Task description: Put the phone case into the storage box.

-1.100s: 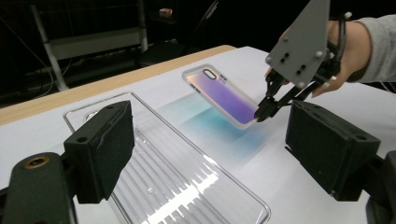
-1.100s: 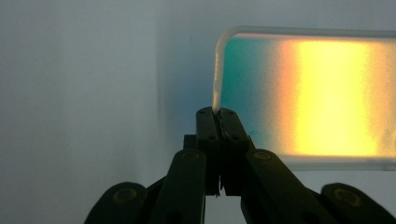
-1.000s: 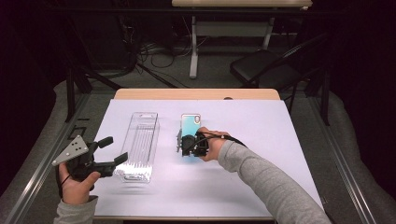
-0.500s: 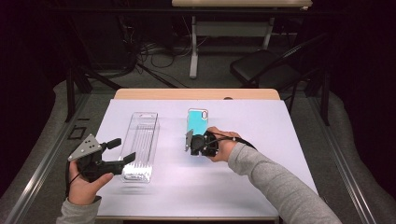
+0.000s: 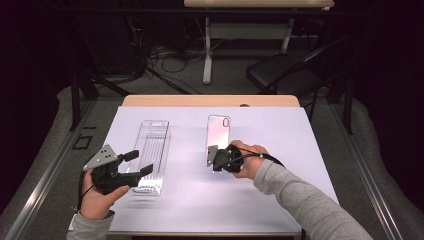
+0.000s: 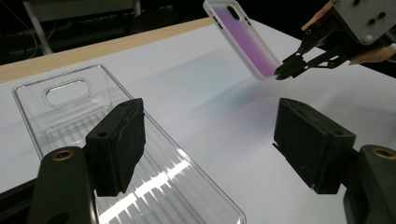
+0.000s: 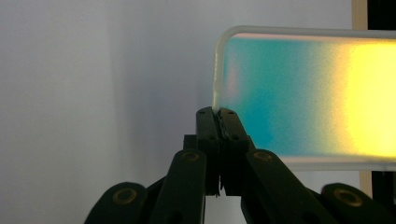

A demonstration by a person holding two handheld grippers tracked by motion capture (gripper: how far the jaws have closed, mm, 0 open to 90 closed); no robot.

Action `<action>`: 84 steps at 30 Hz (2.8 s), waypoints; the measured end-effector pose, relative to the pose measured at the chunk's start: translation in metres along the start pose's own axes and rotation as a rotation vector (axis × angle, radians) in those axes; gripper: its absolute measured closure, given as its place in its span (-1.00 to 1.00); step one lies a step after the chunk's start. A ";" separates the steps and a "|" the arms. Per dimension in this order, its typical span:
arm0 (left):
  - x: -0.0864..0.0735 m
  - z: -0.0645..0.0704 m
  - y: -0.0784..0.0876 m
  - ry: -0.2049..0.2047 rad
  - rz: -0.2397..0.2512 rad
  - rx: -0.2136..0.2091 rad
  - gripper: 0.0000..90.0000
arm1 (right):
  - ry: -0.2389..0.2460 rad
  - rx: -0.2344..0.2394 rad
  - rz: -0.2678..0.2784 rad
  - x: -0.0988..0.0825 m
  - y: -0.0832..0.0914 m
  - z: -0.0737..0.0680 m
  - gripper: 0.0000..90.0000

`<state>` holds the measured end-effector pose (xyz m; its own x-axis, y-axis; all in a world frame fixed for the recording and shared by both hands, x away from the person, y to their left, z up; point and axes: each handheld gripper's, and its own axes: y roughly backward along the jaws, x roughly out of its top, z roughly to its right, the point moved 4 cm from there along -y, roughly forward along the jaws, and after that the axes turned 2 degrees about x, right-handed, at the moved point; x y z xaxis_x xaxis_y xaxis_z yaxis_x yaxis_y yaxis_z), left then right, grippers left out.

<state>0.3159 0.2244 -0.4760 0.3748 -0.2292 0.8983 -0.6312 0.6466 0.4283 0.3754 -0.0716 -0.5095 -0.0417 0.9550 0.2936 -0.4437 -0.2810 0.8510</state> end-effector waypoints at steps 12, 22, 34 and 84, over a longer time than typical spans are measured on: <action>-0.001 0.015 -0.015 -0.008 -0.023 -0.021 -0.35 | -0.008 -0.105 0.029 -0.017 0.018 -0.017 0.97; -0.002 0.022 -0.022 0.016 -0.029 -0.043 -0.35 | 0.040 -0.188 0.027 -0.028 0.024 -0.040 0.97; 0.000 0.032 -0.030 -0.012 -0.059 -0.071 -0.29 | 0.058 -0.253 0.067 -0.026 0.027 -0.061 0.97; 0.048 0.053 -0.091 0.135 -0.059 -0.217 -0.10 | 0.097 -0.339 0.138 -0.001 0.020 -0.081 0.97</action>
<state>0.3555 0.1161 -0.4672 0.5034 -0.1812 0.8449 -0.4507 0.7792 0.4356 0.2938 -0.0704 -0.5280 -0.1990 0.9194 0.3393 -0.6987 -0.3759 0.6087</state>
